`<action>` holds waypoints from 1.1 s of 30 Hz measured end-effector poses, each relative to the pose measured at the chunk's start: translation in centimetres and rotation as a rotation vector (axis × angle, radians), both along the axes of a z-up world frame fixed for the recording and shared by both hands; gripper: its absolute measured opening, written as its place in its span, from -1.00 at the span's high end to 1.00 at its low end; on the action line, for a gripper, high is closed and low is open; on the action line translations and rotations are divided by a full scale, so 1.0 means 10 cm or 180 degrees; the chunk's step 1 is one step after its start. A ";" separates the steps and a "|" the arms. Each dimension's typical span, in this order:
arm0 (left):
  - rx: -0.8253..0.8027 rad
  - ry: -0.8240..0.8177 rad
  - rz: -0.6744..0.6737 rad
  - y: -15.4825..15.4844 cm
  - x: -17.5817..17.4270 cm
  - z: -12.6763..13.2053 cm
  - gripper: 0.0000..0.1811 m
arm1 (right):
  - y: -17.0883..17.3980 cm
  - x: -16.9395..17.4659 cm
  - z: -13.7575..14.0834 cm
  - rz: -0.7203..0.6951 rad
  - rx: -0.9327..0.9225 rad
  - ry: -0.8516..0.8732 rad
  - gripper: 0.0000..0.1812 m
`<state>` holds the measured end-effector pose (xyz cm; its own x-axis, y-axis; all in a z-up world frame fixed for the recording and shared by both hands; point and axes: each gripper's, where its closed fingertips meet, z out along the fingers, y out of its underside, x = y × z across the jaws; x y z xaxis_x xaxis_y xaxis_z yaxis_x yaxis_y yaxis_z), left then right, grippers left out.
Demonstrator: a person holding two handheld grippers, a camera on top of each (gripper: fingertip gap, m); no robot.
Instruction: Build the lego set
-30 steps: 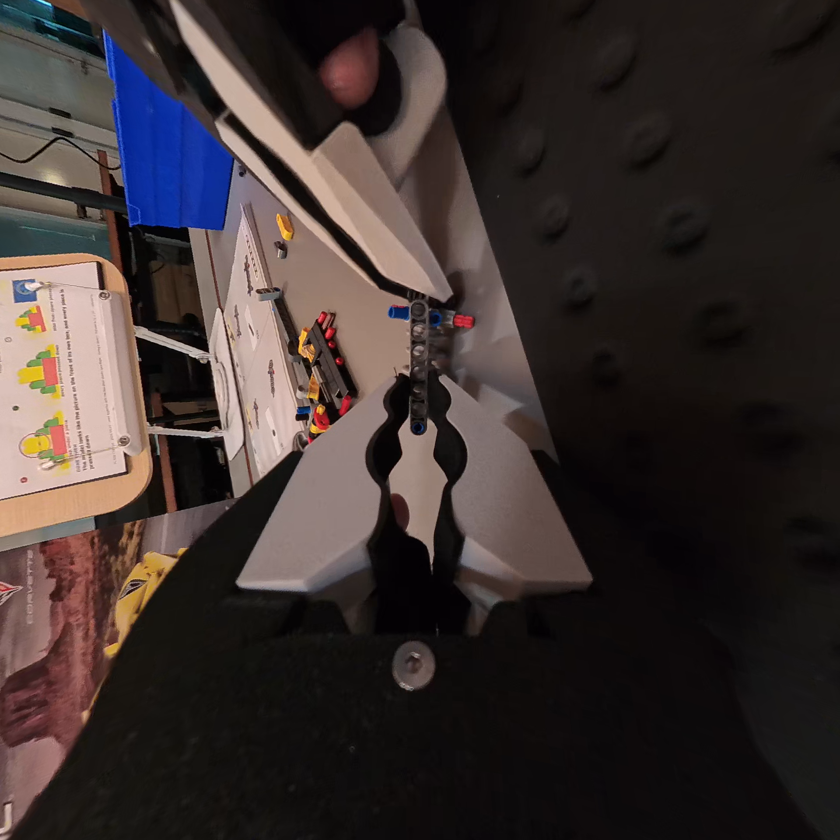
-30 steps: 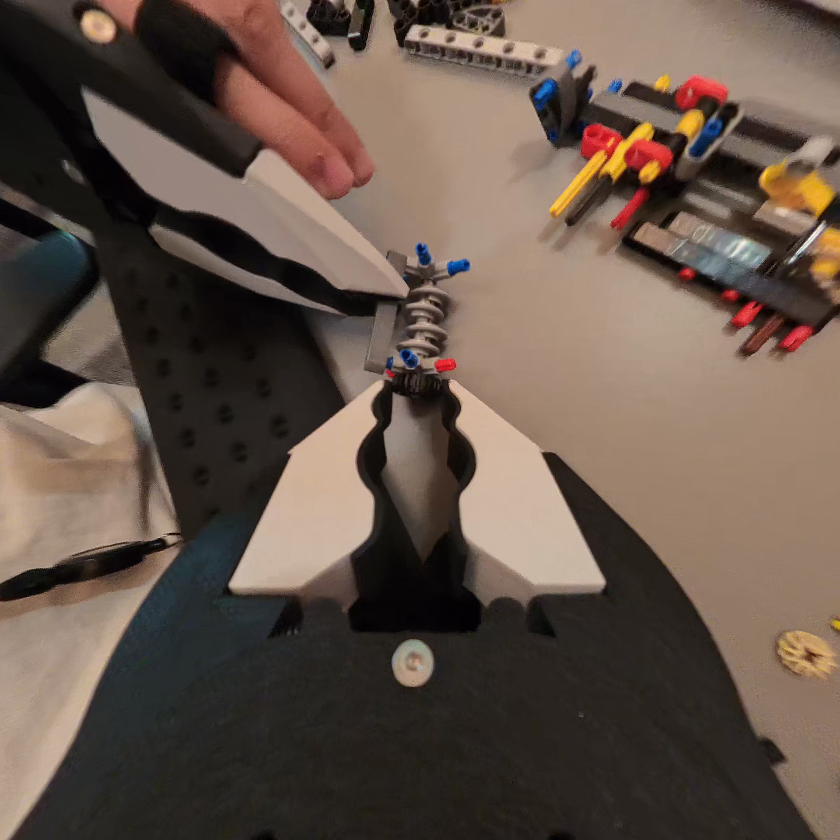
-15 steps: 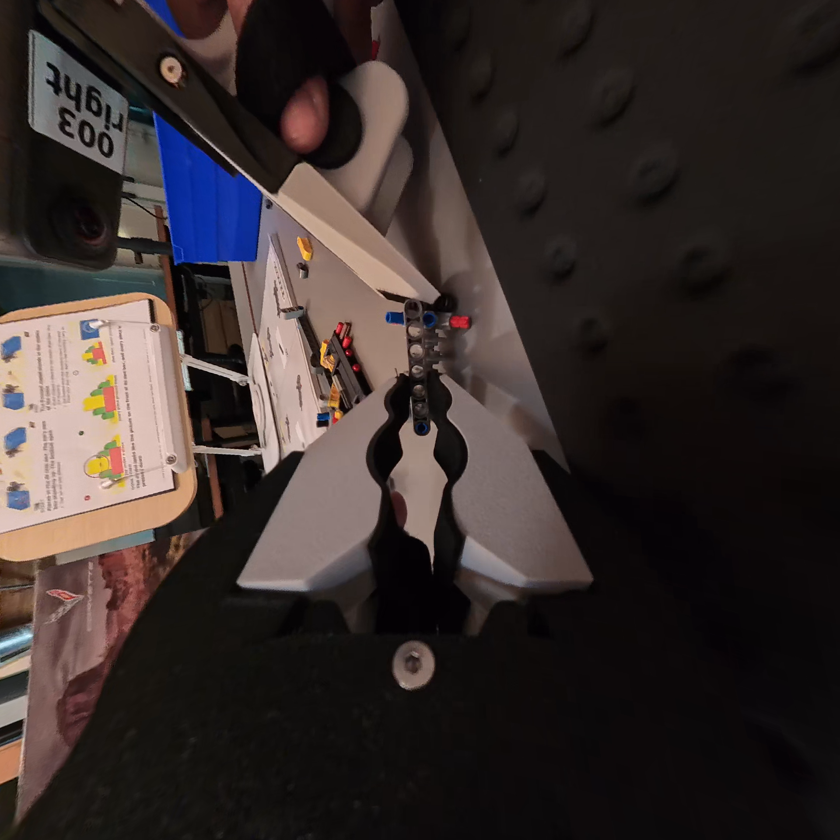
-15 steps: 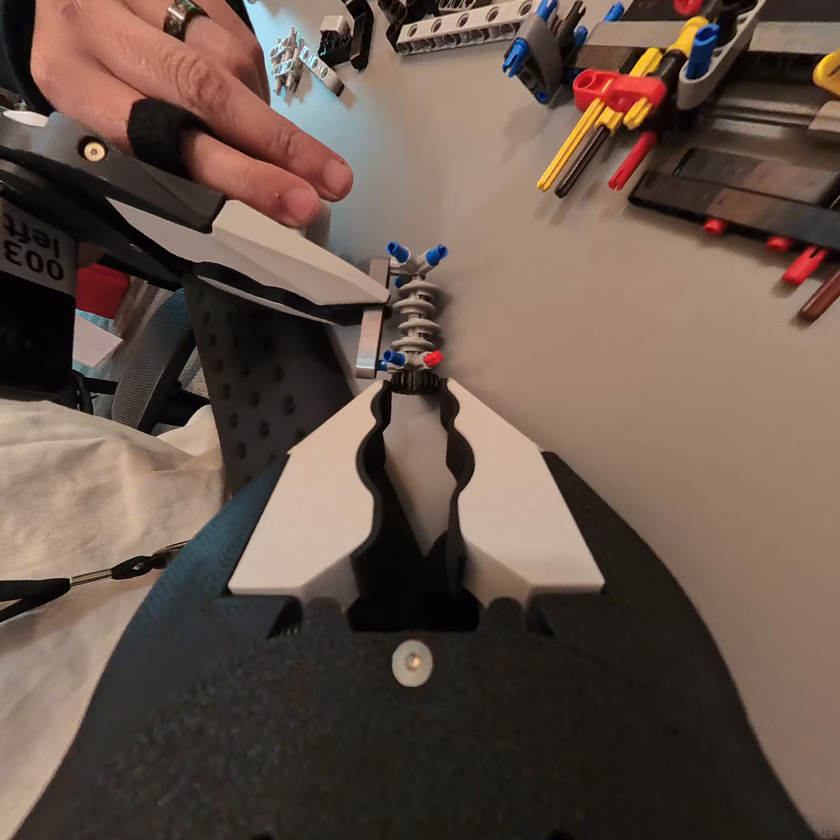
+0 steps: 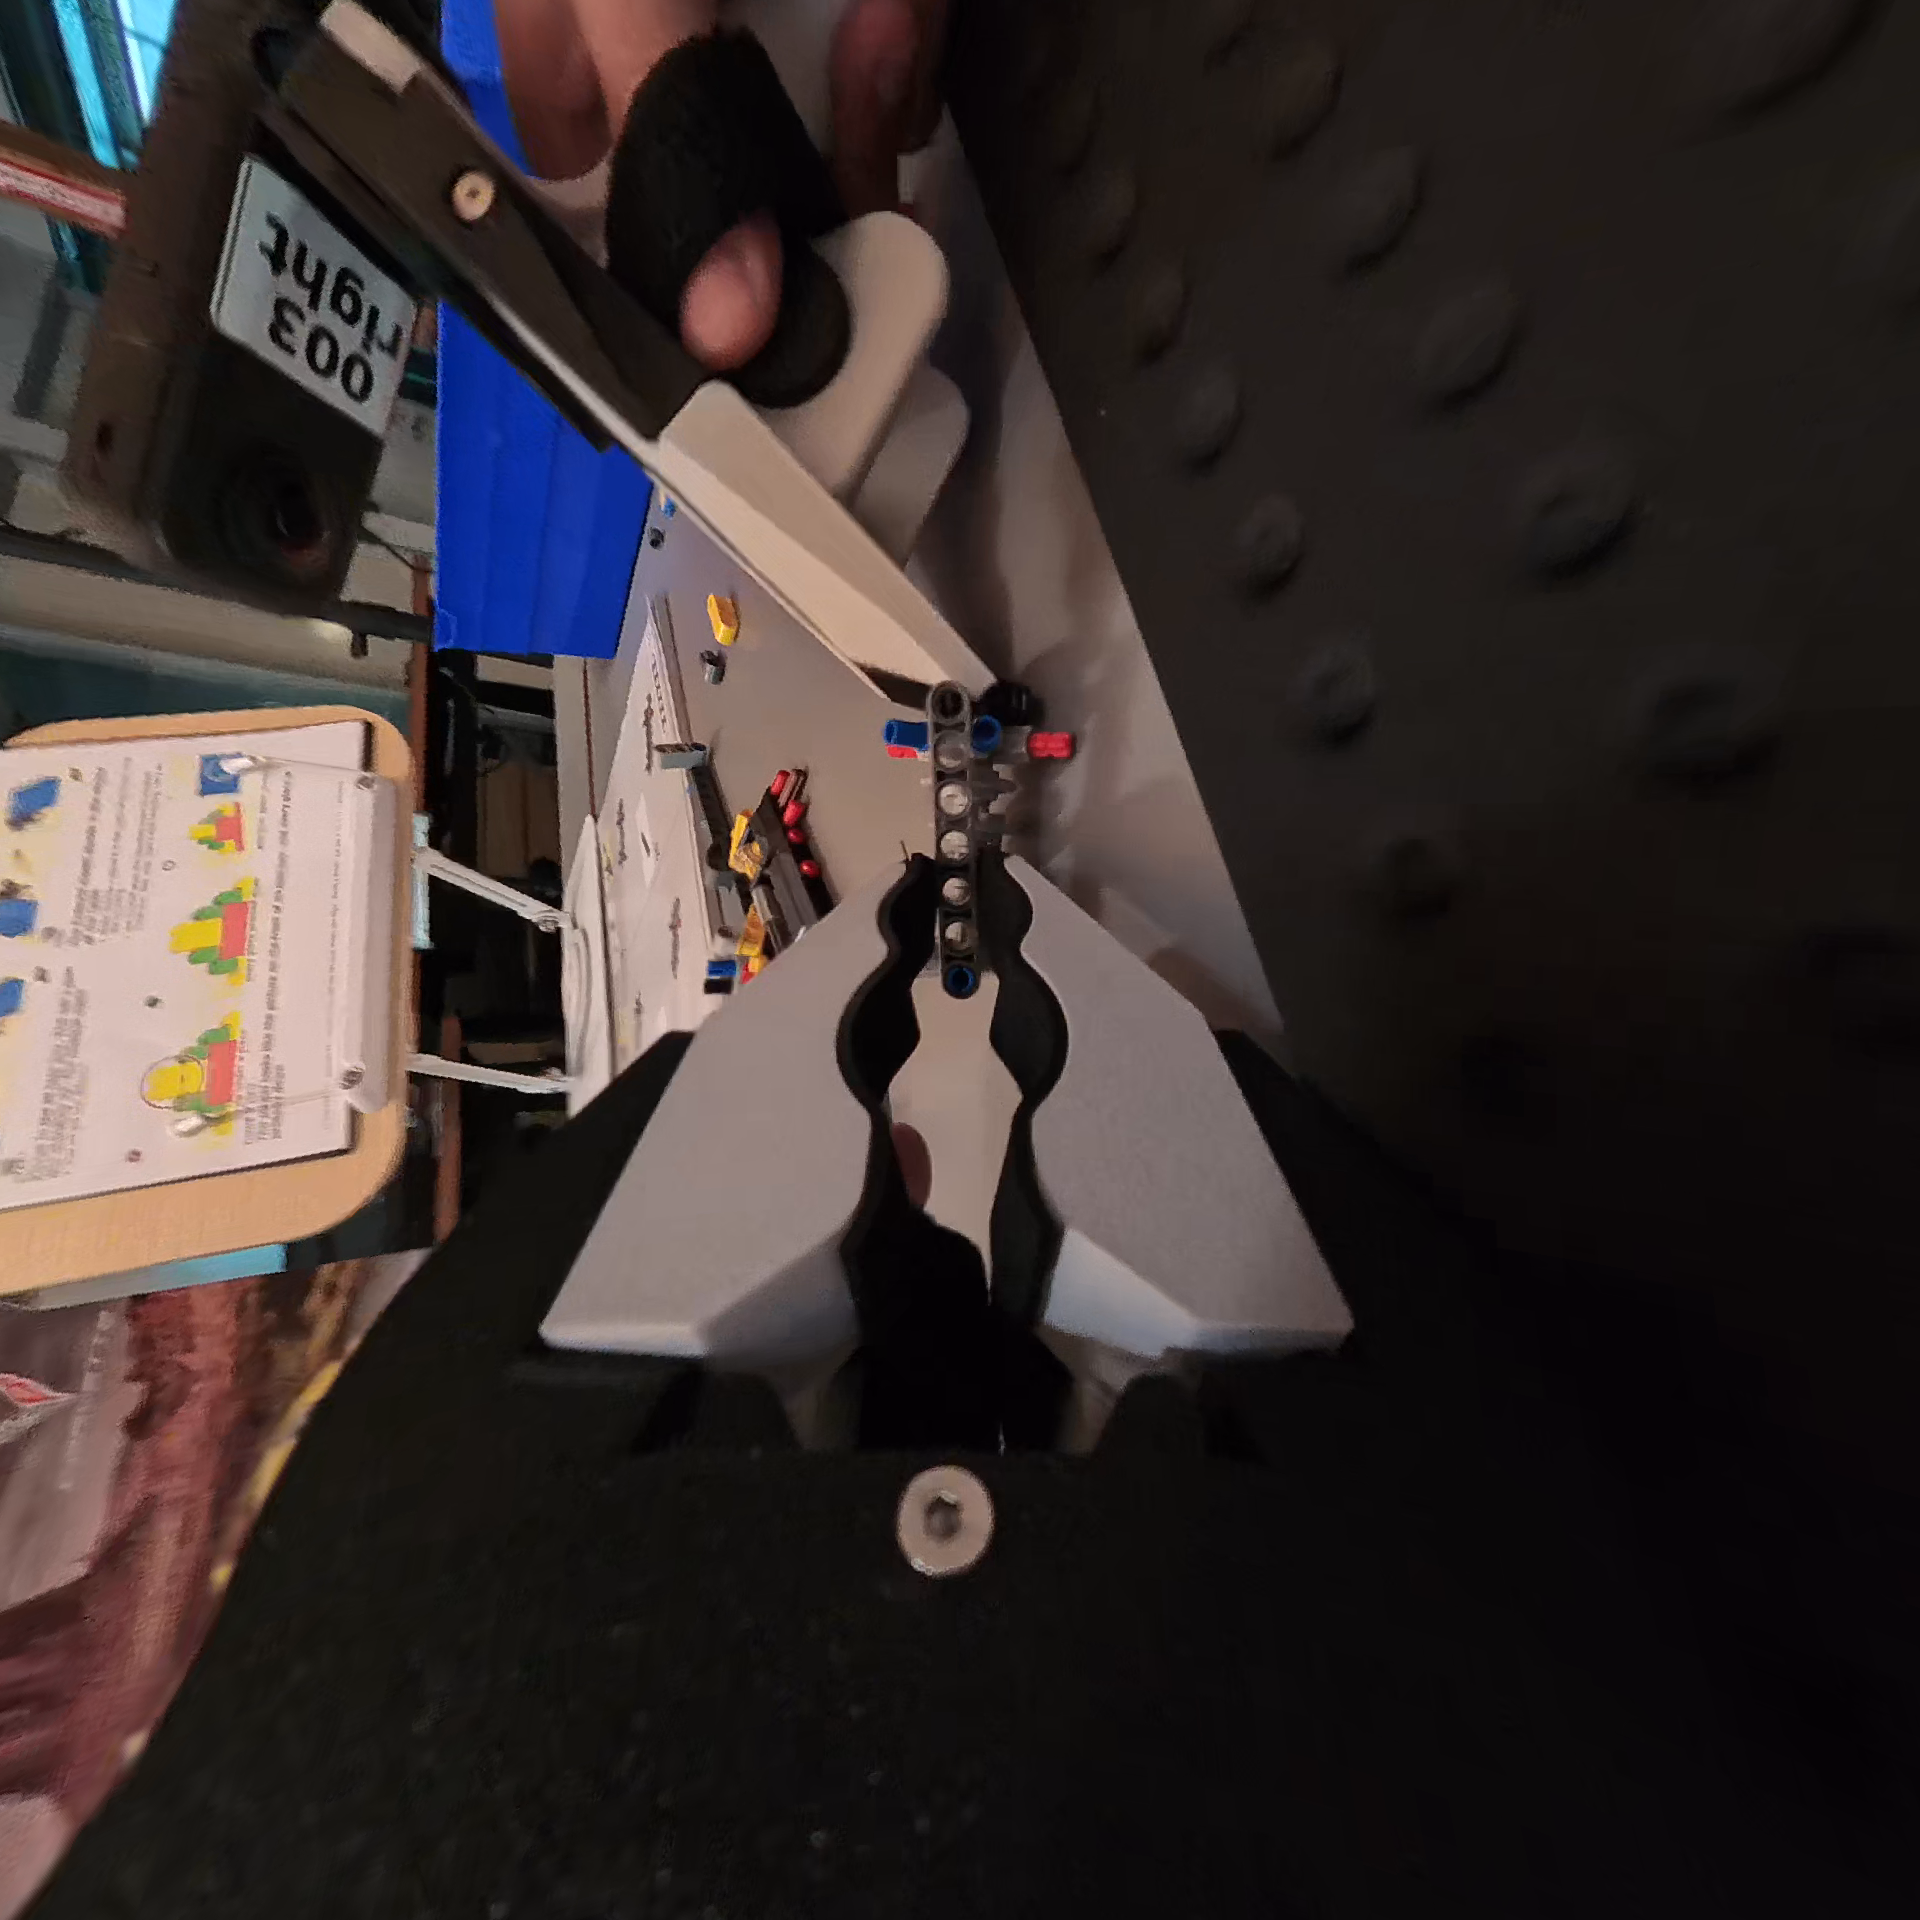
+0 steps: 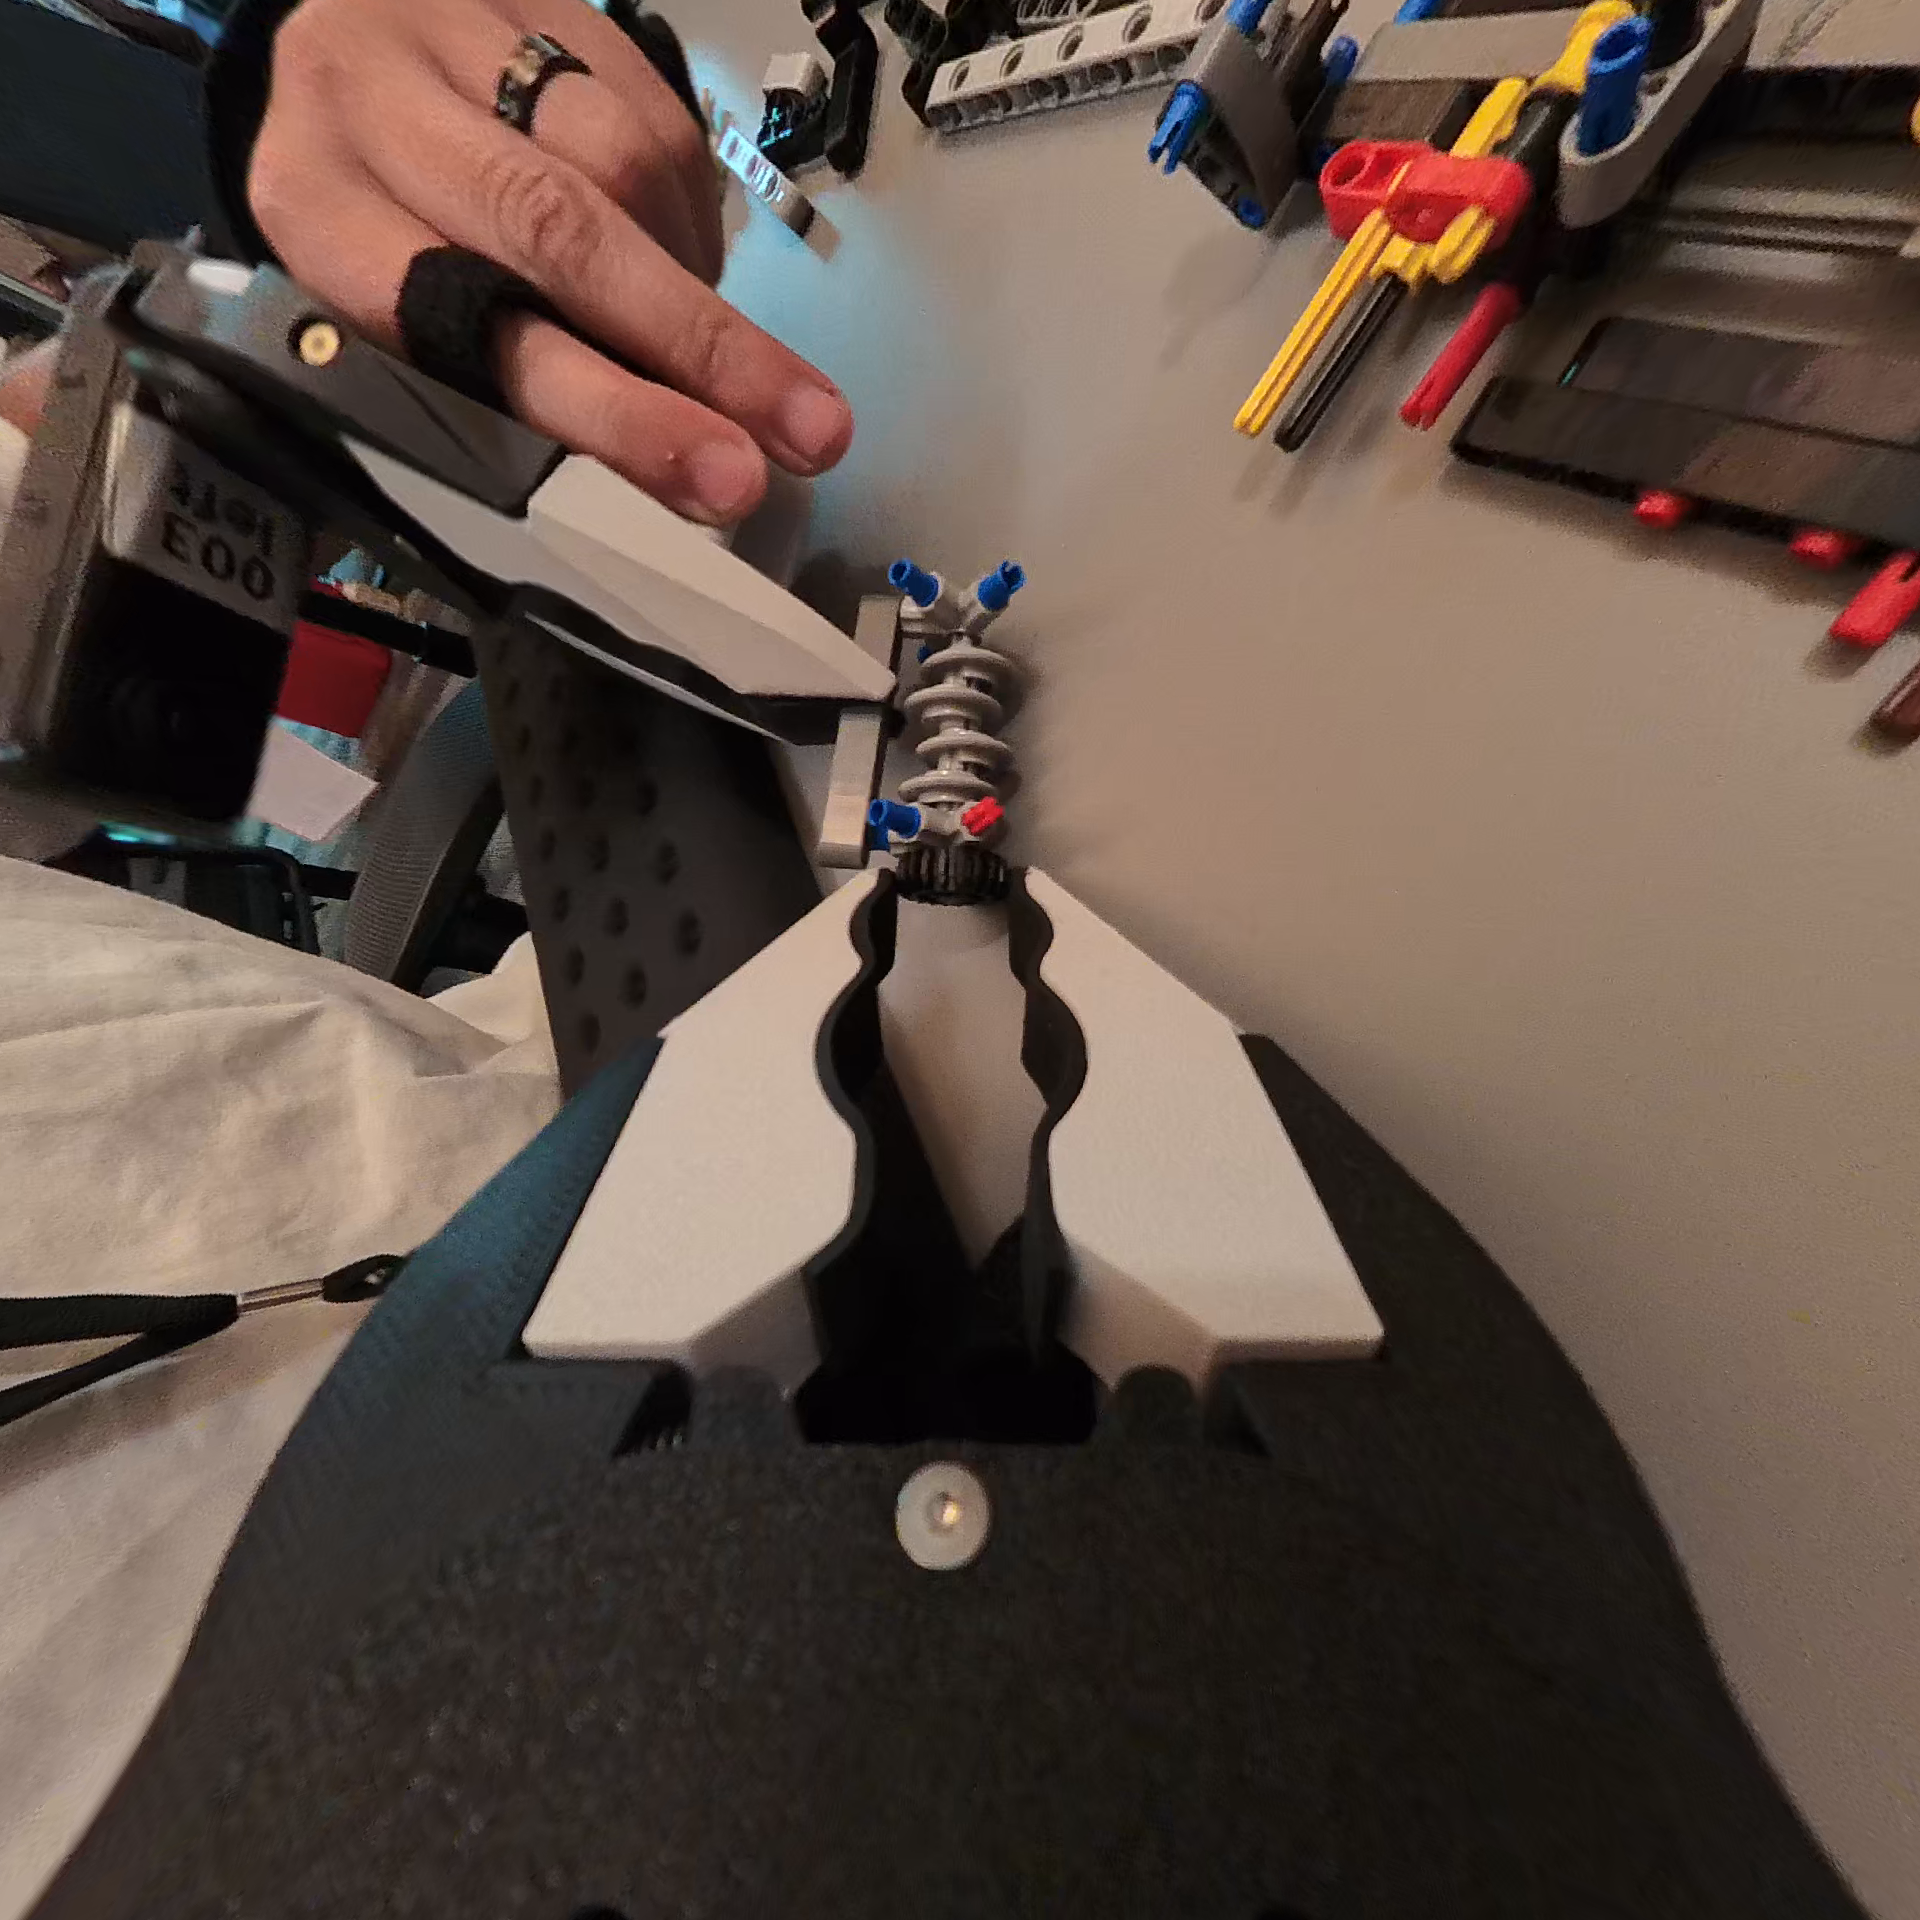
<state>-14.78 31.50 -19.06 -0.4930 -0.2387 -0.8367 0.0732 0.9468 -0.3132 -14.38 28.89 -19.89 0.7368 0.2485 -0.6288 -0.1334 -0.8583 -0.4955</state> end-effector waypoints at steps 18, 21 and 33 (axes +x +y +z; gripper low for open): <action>-0.0336 0.0282 0.0149 -0.01 0.01 -0.02 0.93 | 0.07 0.02 0.08 0.1376 0.2197 -0.2606 0.73; -0.0346 0.0282 0.0141 -0.01 0.01 -0.01 0.93 | 0.06 -0.01 0.06 0.1369 0.2177 -0.2453 0.75; -0.0472 0.0400 0.0084 0.07 0.03 0.02 0.93 | 0.11 -0.03 0.09 0.1185 0.1217 -0.0778 0.86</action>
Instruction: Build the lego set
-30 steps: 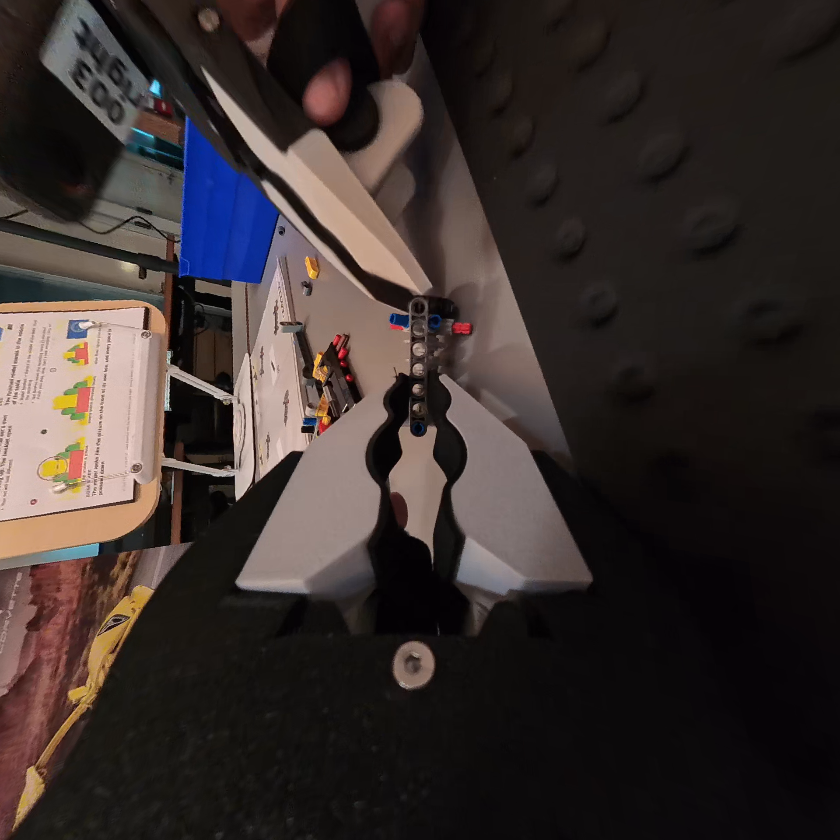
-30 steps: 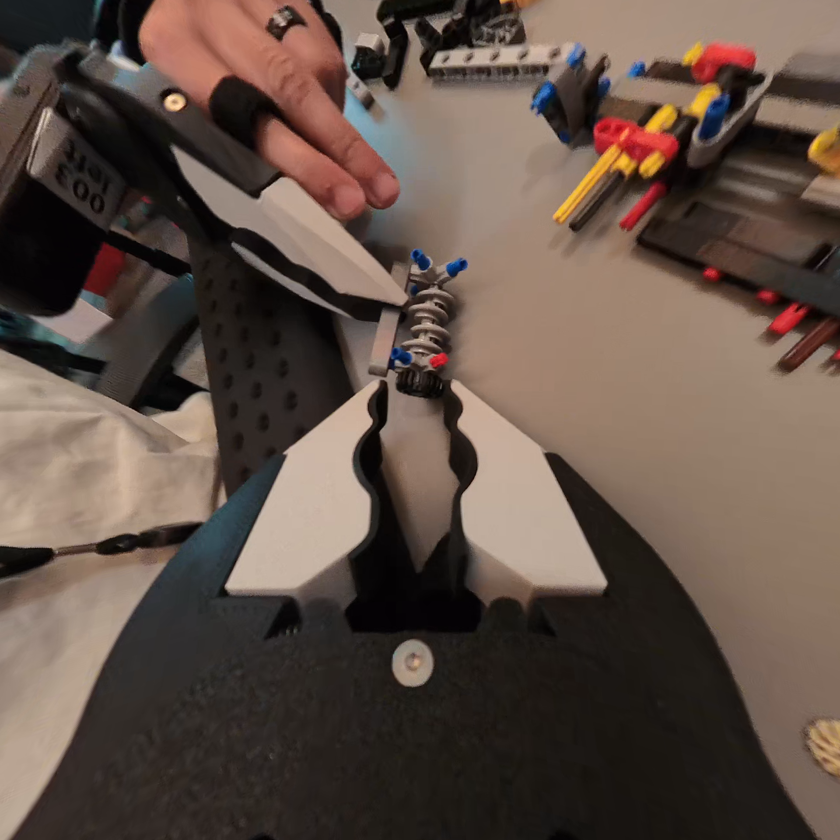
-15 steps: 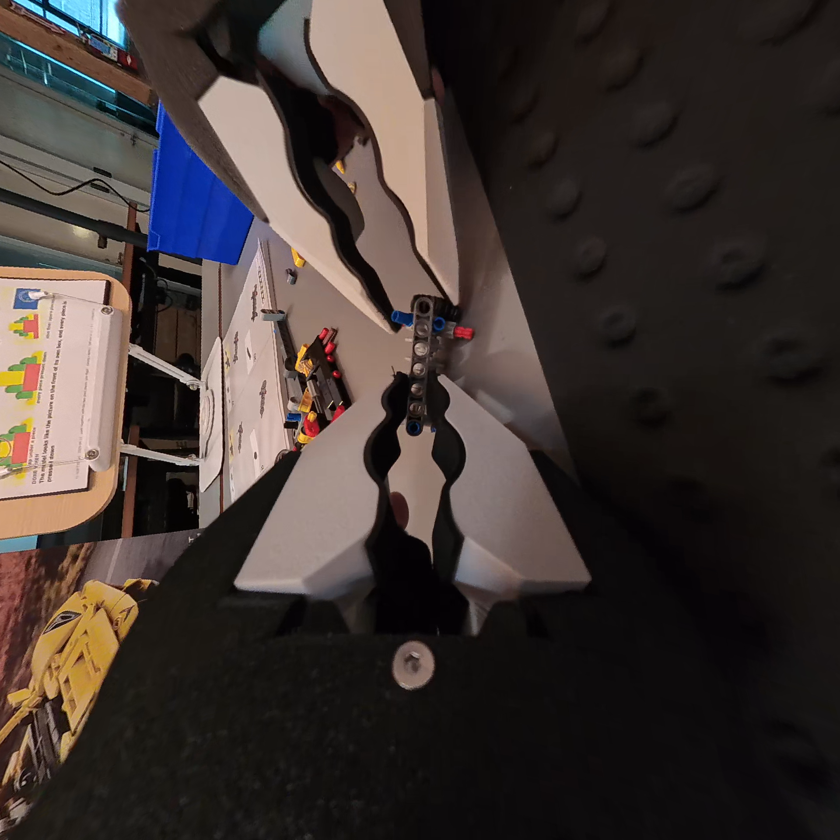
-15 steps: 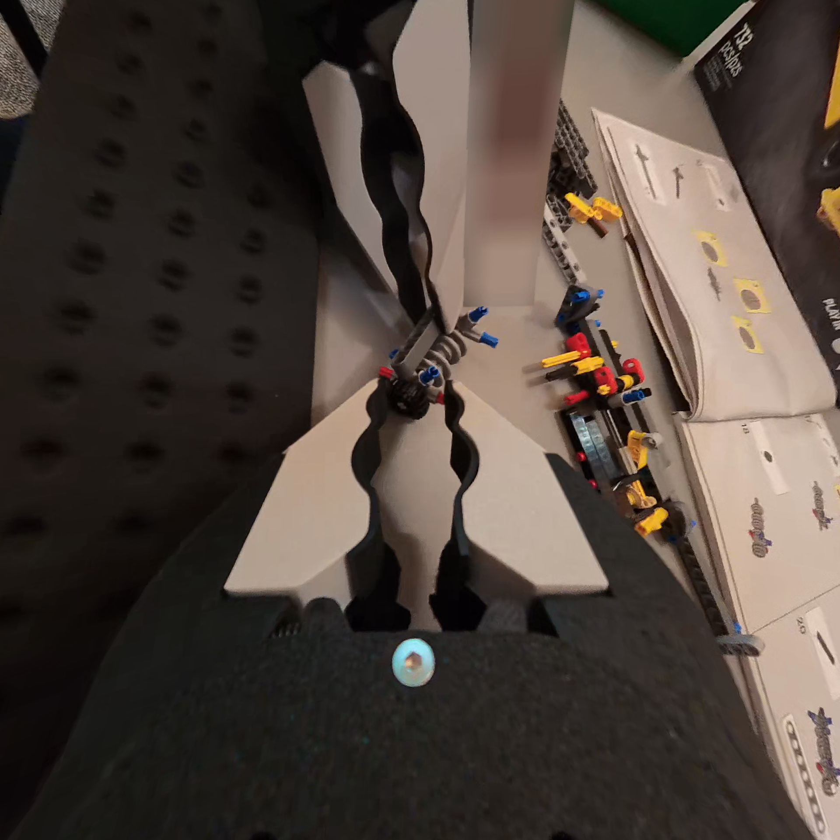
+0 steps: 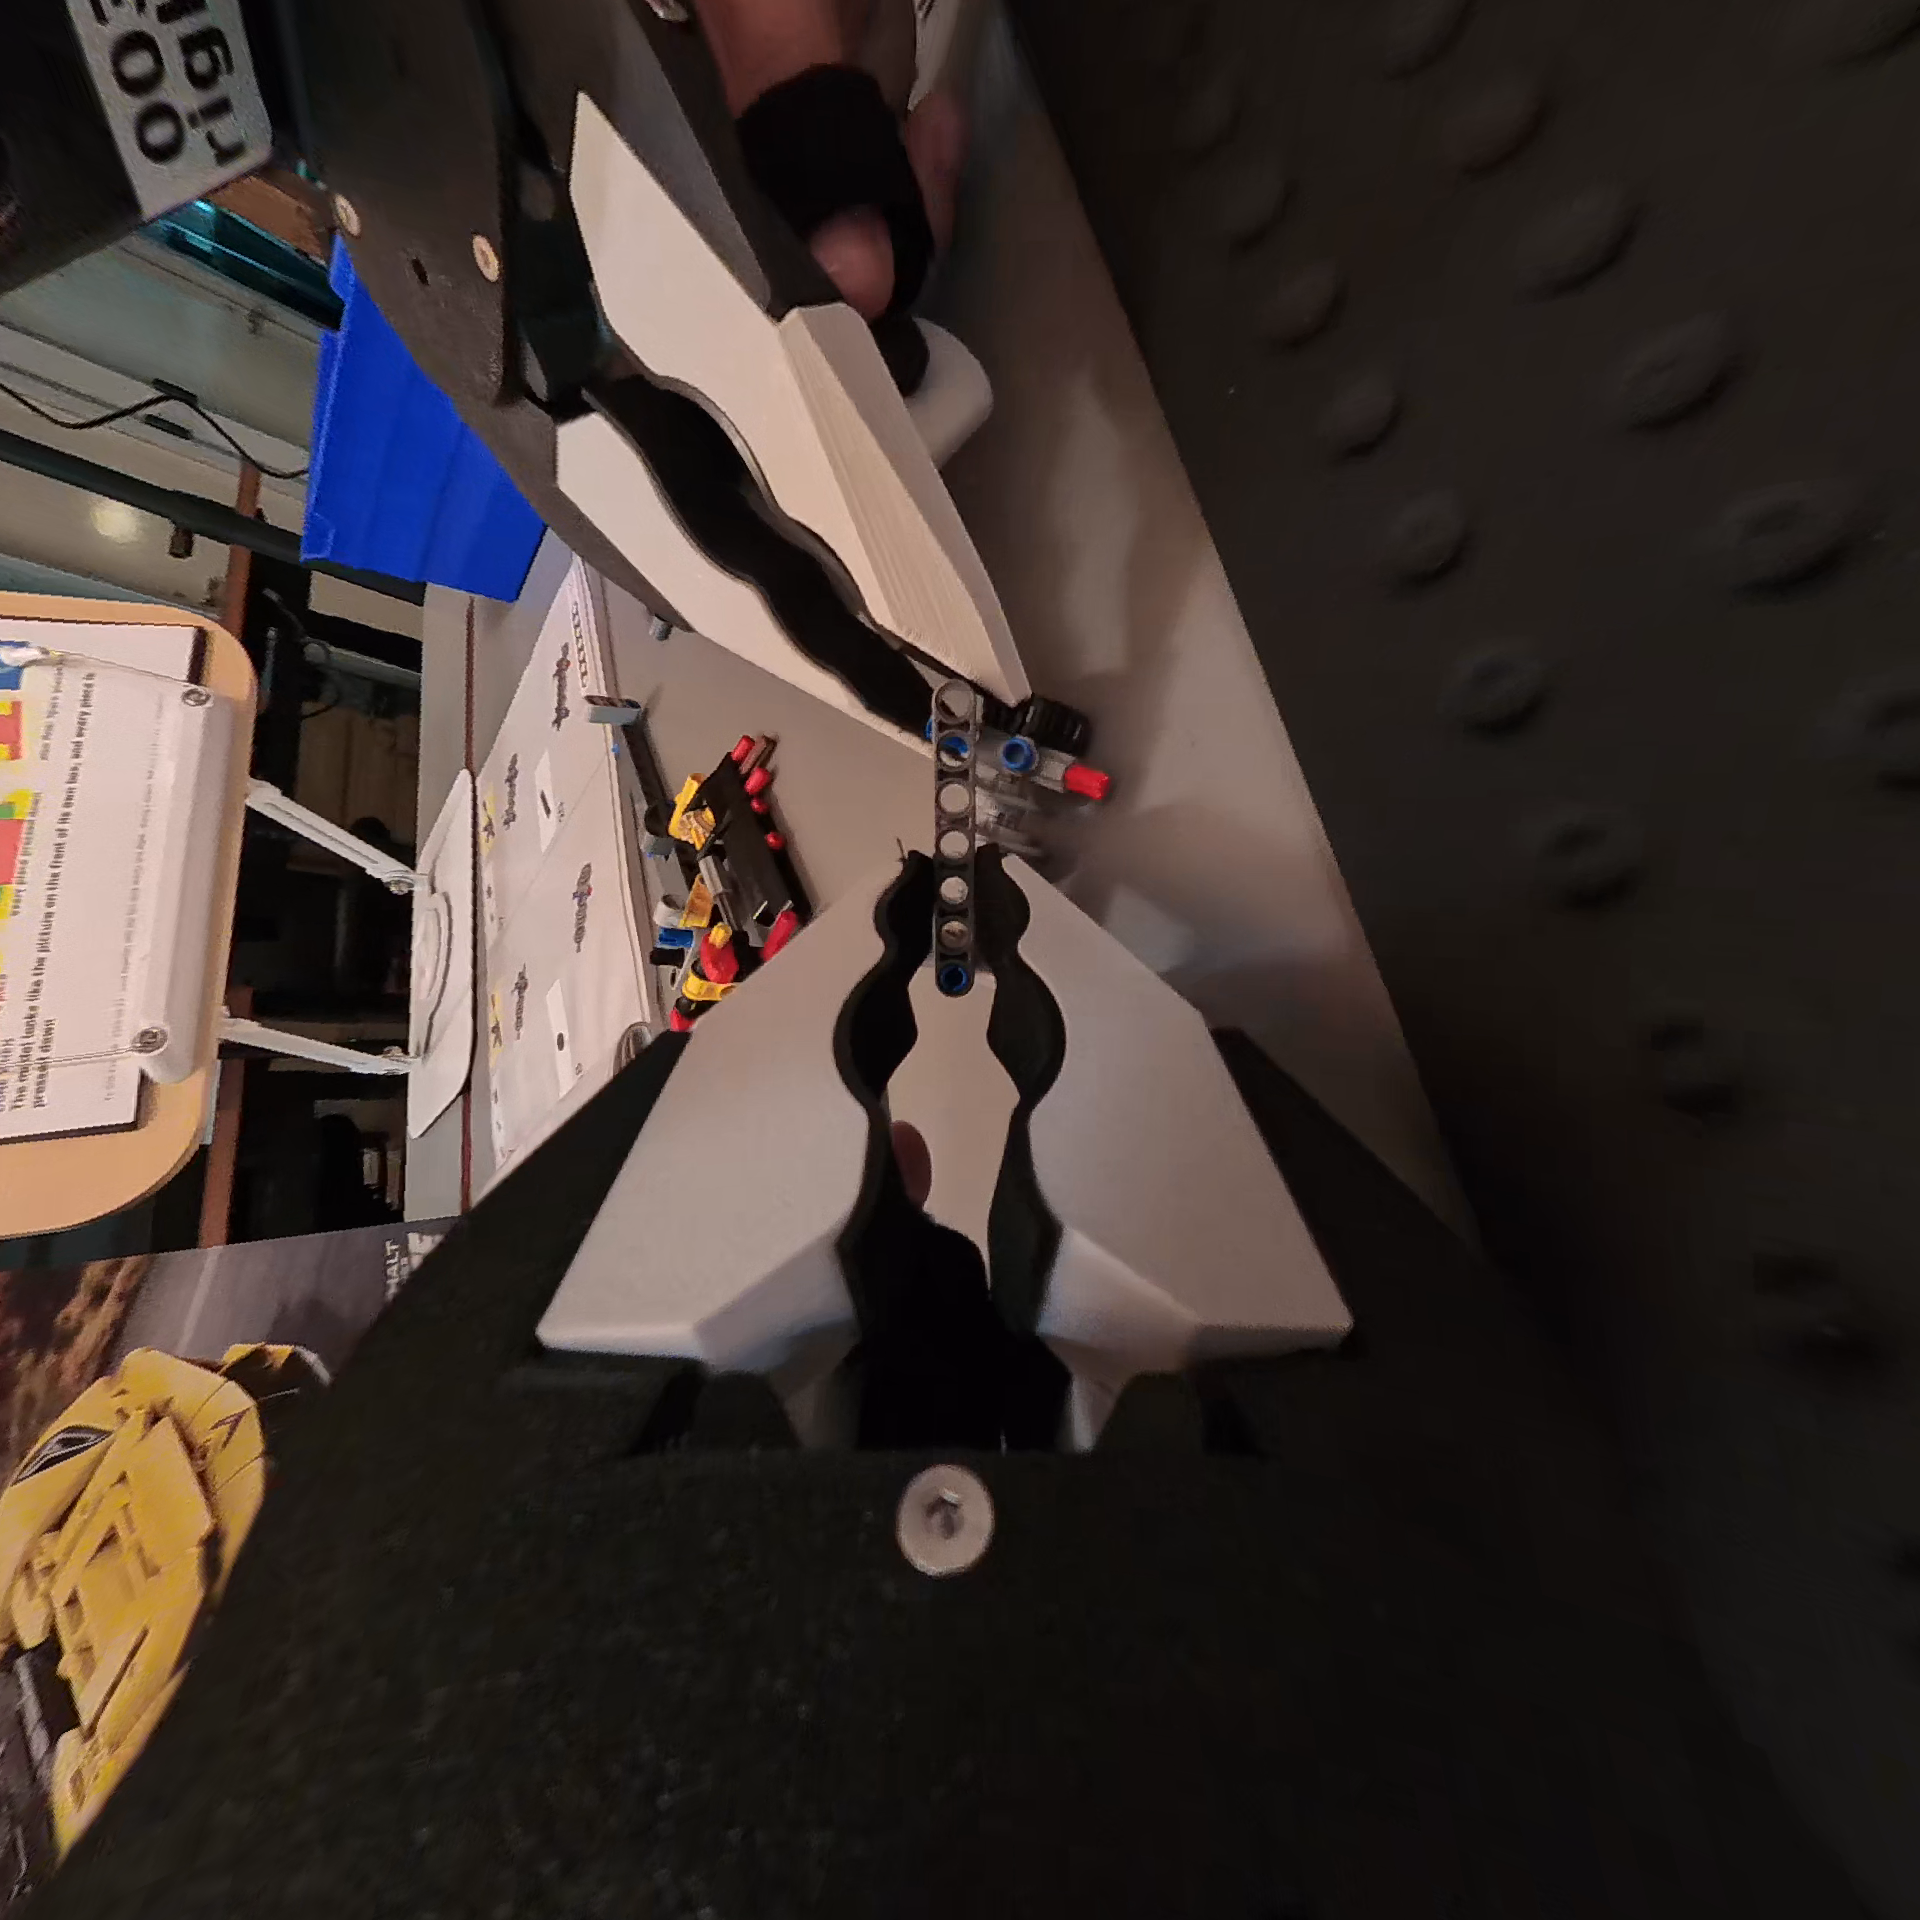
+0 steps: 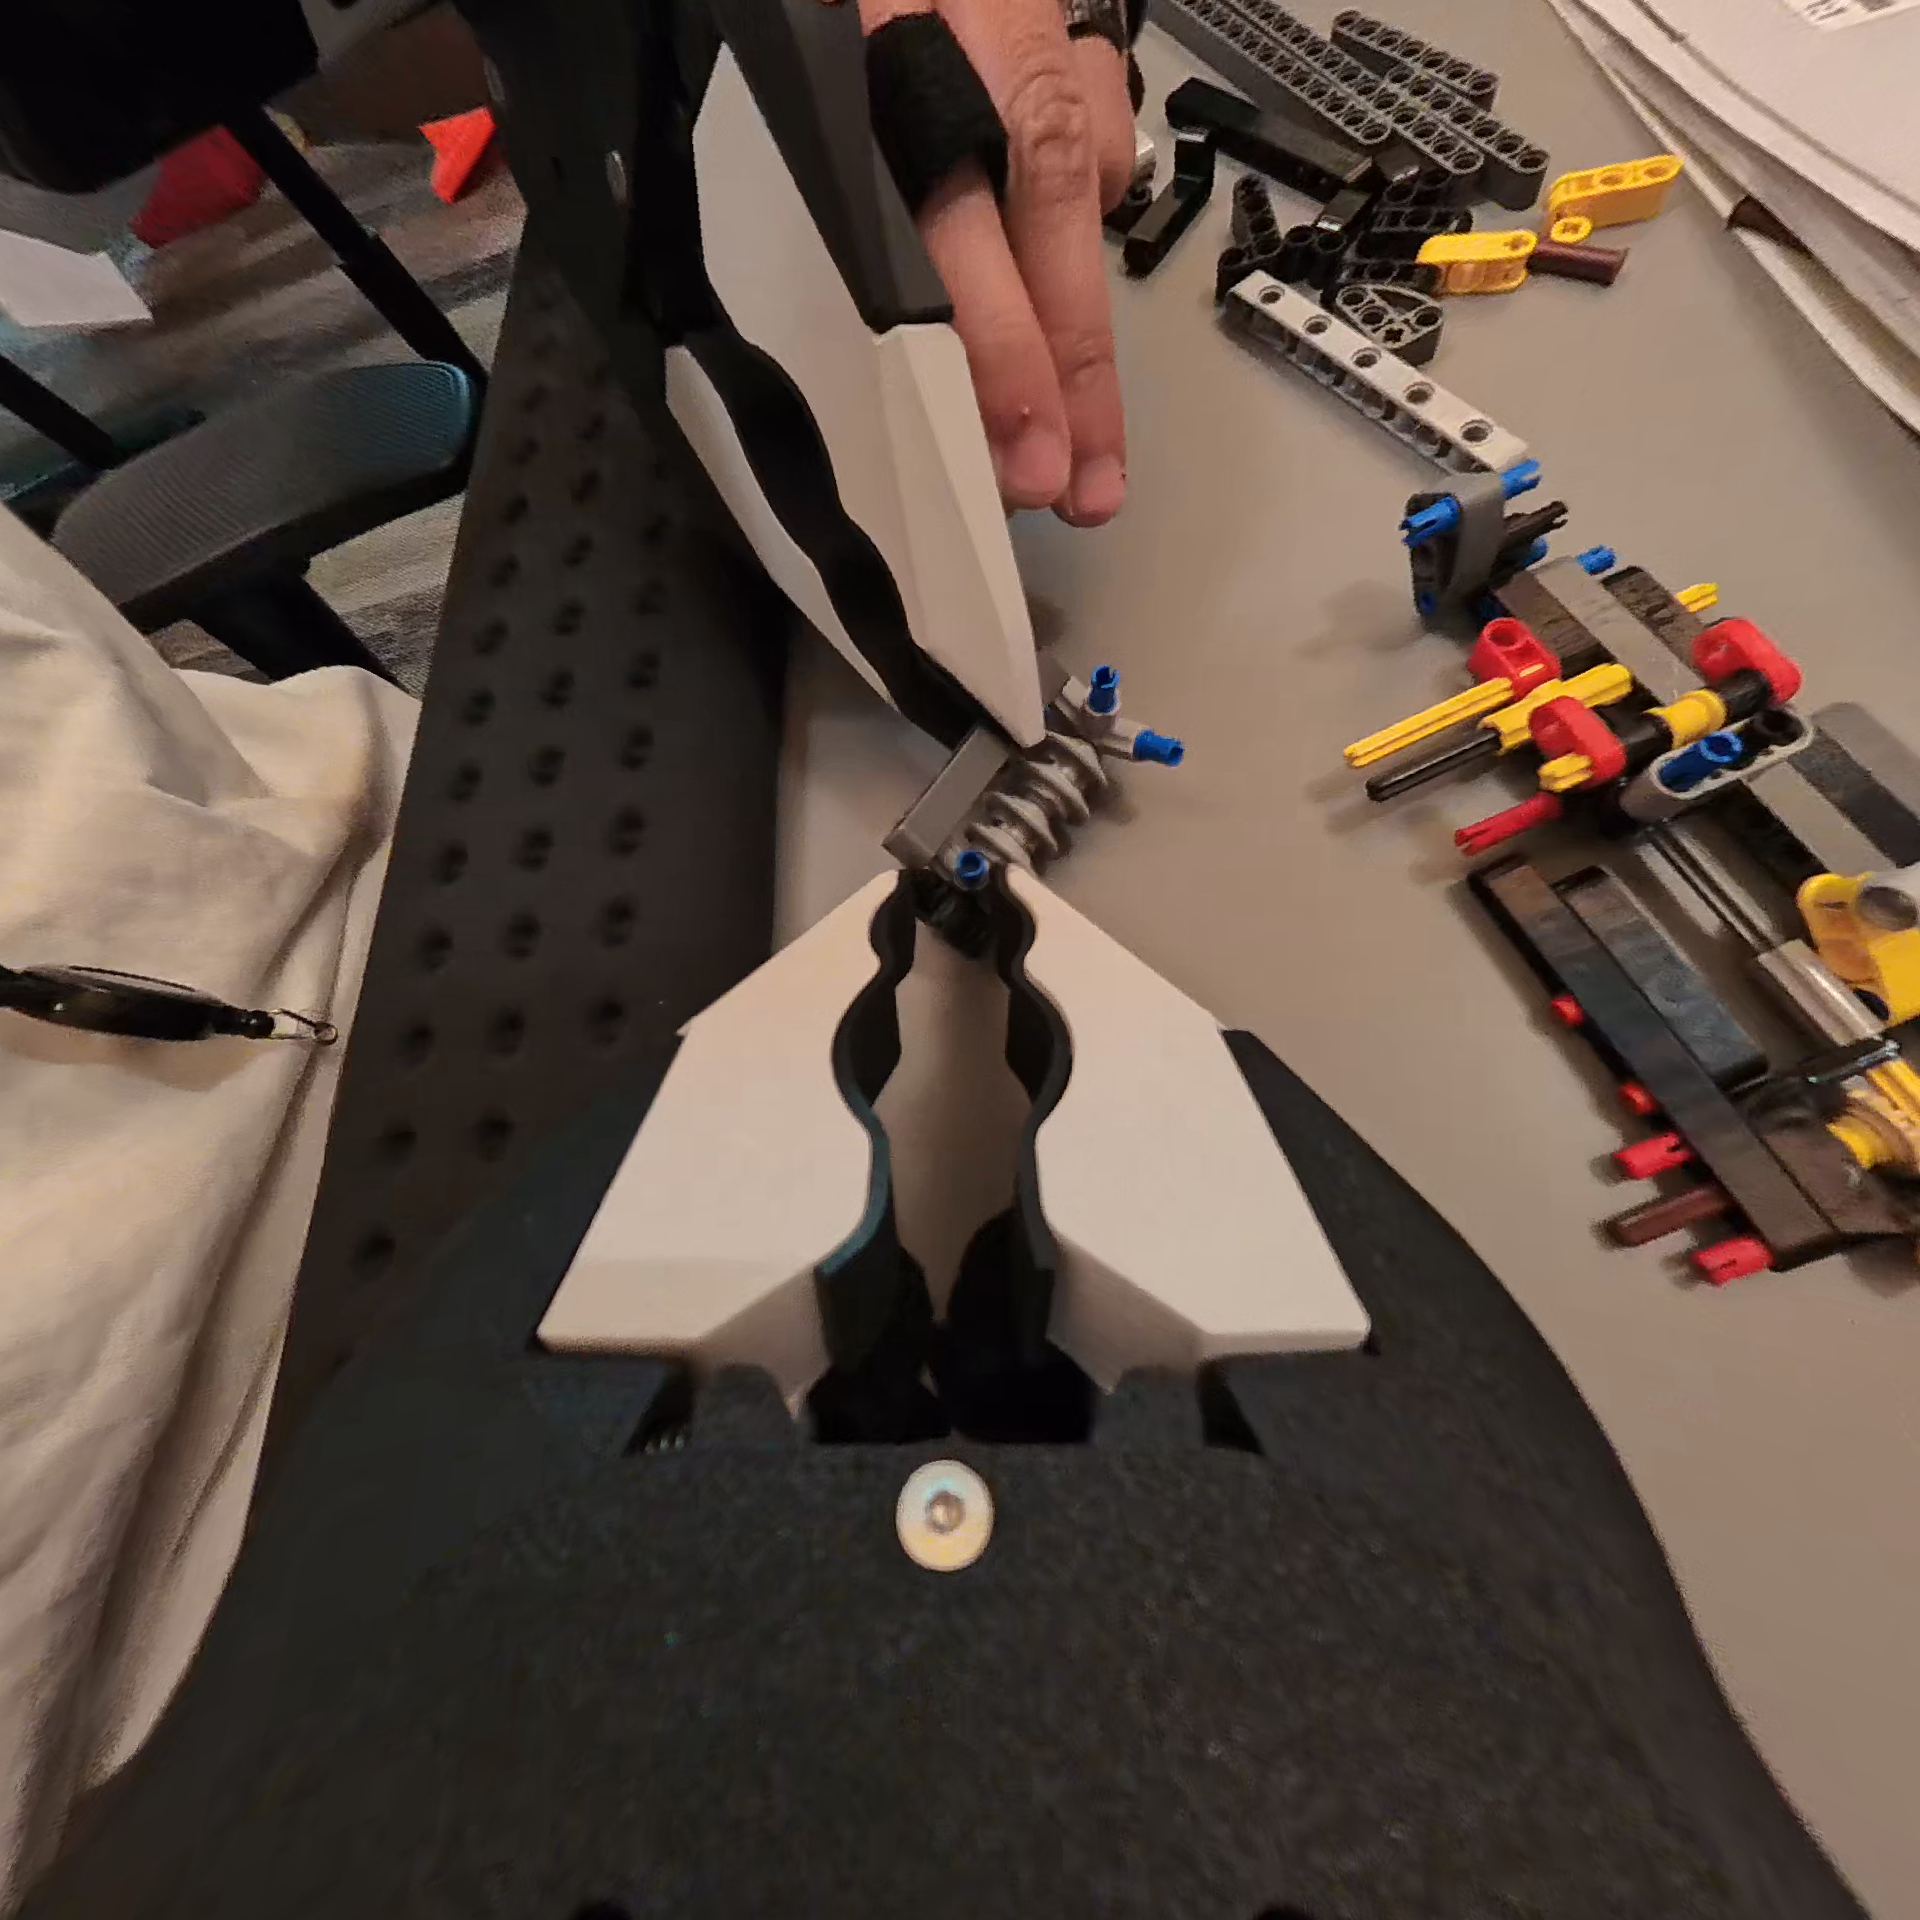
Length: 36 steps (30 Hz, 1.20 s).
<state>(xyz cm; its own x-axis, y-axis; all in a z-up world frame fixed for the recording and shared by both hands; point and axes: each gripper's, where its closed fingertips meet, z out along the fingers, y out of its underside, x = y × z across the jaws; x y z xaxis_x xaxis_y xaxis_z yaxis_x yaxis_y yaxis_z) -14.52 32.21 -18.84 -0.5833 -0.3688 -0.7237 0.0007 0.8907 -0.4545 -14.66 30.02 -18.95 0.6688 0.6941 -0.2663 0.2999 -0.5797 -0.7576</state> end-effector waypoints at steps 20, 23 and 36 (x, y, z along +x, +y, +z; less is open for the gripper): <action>0.0227 0.0301 -0.0707 0.06 -0.10 0.00 0.94 | -0.02 0.01 -0.08 0.0288 -0.0702 0.0431 1.00; 0.0170 0.0320 -0.0707 0.05 -0.11 -0.02 0.94 | 0.00 0.04 0.09 0.0349 -0.0329 0.0608 0.90; 0.0099 0.0280 -0.0716 0.01 -0.11 -0.02 0.94 | 0.02 -0.08 0.05 0.1238 0.0289 0.0065 0.88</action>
